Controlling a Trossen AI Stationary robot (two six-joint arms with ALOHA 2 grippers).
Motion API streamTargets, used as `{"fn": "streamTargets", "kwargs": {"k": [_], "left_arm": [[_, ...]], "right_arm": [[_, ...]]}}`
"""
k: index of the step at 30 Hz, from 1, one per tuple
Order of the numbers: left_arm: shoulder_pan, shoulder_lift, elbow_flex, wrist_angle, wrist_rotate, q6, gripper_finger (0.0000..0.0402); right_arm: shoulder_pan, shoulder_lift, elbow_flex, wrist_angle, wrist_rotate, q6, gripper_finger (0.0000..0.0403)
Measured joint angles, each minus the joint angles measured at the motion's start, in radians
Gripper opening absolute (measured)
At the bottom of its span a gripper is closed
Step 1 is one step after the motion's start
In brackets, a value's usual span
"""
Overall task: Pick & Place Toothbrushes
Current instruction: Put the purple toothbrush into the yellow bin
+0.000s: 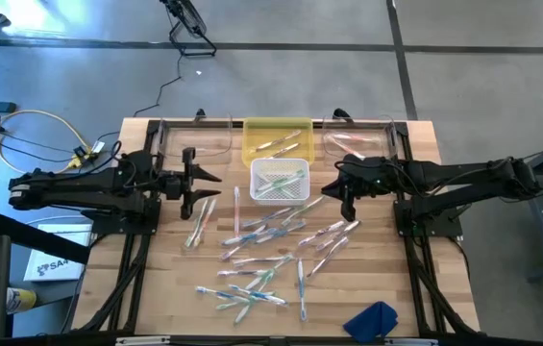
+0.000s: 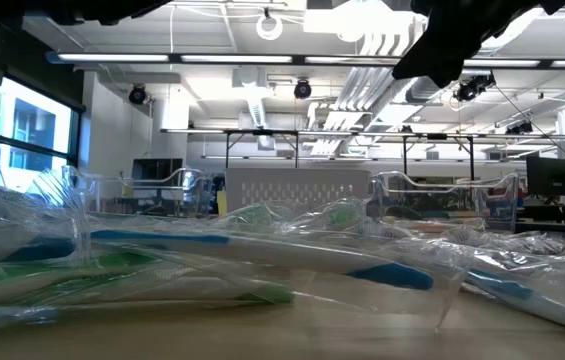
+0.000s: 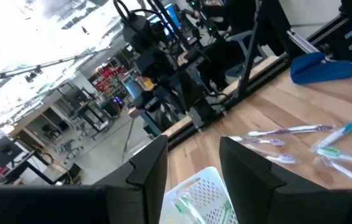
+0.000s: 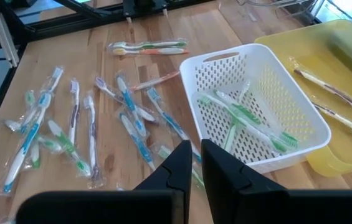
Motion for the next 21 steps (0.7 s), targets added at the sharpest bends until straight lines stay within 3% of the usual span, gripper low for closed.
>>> {"fn": "streamTargets", "kwargs": {"k": [21], "left_arm": [[0.000, 0.000, 0.000, -0.032, 0.001, -0.047, 0.0141]], "right_arm": [[0.000, 0.000, 0.000, 0.000, -0.022, 0.000, 0.0028]]}}
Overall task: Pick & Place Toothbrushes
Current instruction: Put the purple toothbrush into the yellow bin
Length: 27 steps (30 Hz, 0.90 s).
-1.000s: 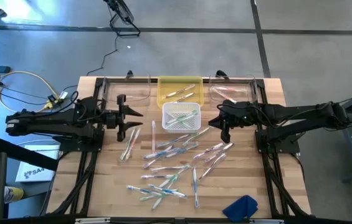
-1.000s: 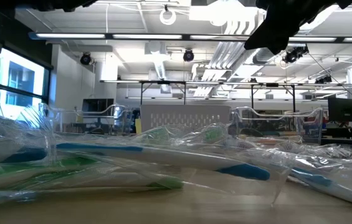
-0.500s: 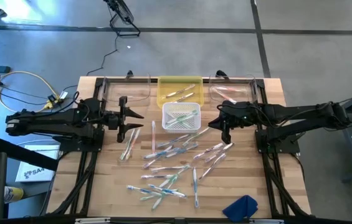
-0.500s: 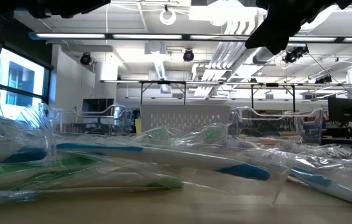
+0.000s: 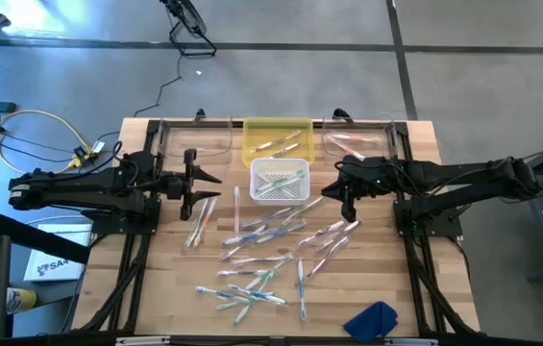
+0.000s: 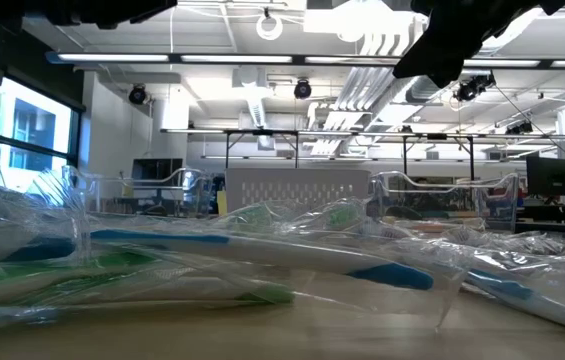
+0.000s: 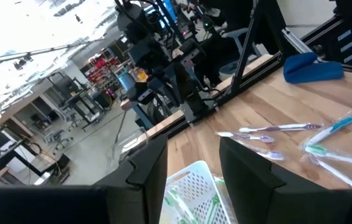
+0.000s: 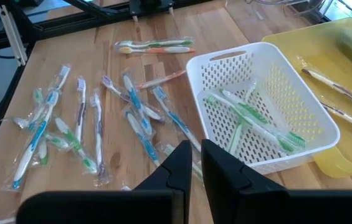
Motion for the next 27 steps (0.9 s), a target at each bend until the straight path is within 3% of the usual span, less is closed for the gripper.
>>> {"fn": "streamTargets", "kwargs": {"k": [21, 27], "left_arm": [[0.000, 0.000, 0.000, -0.118, 0.000, -0.005, 0.0141], [0.000, 0.000, 0.000, -0.105, -0.002, -0.086, 0.0141]], "right_arm": [[0.000, 0.000, 0.000, 0.001, 0.002, 0.000, 0.0028], [0.000, 0.000, 0.000, 0.003, 0.002, 0.000, 0.0028]]}}
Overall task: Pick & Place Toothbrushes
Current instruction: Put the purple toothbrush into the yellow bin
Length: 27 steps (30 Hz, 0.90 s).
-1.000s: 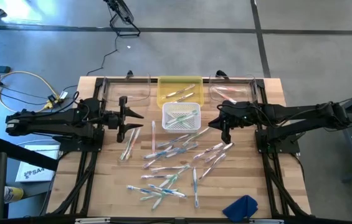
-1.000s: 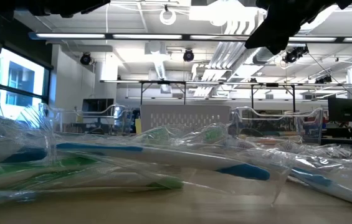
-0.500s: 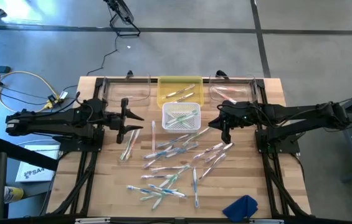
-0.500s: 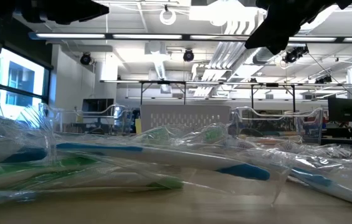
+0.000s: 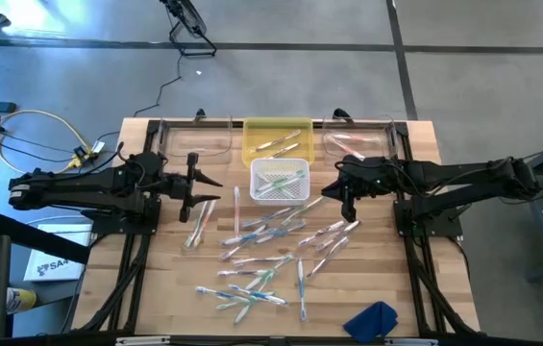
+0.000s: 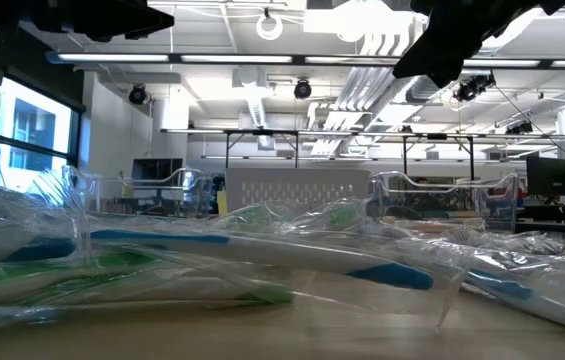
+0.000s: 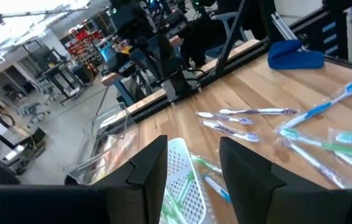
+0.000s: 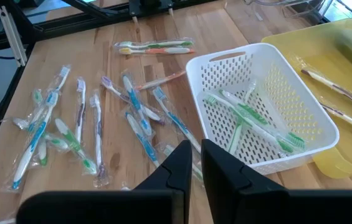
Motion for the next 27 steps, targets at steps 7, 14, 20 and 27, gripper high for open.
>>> {"fn": "streamTargets", "kwargs": {"k": [7, 14, 20, 27], "left_arm": [[0.000, 0.000, 0.000, 0.001, -0.013, -0.047, 0.0141], [0.000, 0.000, 0.002, 0.063, -0.017, 0.000, 0.0141], [0.000, 0.000, 0.002, 0.115, -0.088, 0.089, 0.0141], [0.001, 0.000, 0.002, 0.081, -0.119, 0.117, 0.0141]], "right_arm": [[0.000, 0.000, 0.000, -0.001, 0.000, -0.058, 0.0028], [-0.005, 0.000, 0.000, 0.030, 0.087, -0.269, 0.0028], [-0.056, 0.000, 0.000, 0.058, 0.118, -0.257, 0.0028], [-0.089, 0.000, 0.000, 0.023, 0.015, -0.172, 0.0028]]}}
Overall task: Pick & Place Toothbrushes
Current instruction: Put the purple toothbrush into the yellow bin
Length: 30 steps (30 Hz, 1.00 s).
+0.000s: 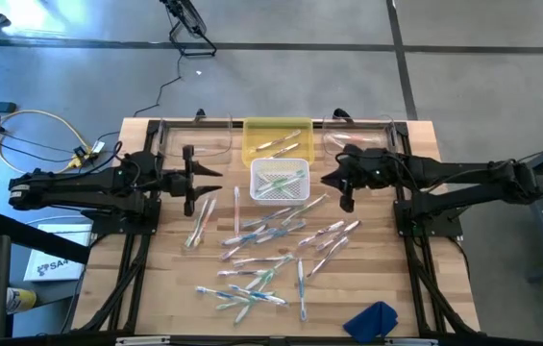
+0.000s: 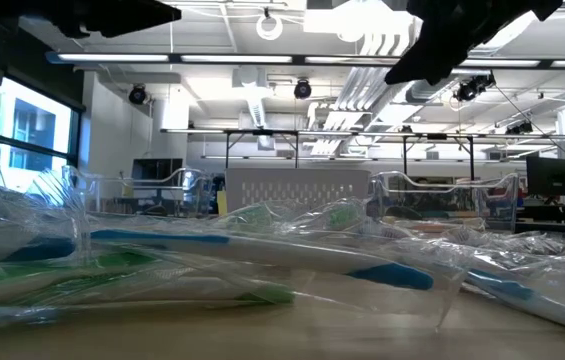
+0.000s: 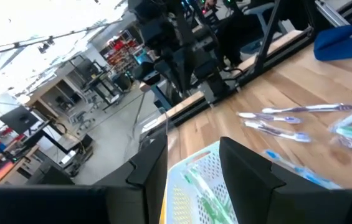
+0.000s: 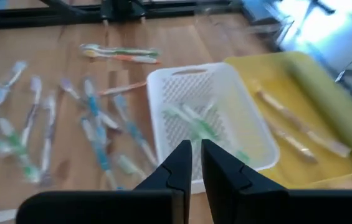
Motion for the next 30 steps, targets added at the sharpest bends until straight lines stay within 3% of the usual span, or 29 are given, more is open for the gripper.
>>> {"fn": "streamTargets", "kwargs": {"k": [4, 10, 23, 30], "left_arm": [[0.000, 0.000, 0.000, -0.009, 0.000, 0.005, 0.0141], [0.000, 0.003, 0.000, -0.015, 0.000, 0.018, 0.0141], [0.000, 0.013, 0.000, -0.062, -0.002, 0.018, 0.0141], [0.000, 0.013, 0.000, -0.098, -0.003, 0.017, 0.0141]], "right_arm": [[0.026, 0.000, 0.000, 0.000, -0.073, 0.019, 0.0028], [0.110, 0.045, 0.000, -0.043, -0.070, 0.096, 0.0028], [0.192, 0.303, 0.000, -0.166, -0.069, 0.179, 0.0030], [0.192, 0.400, 0.000, -0.171, -0.068, 0.176, 0.0086]]}}
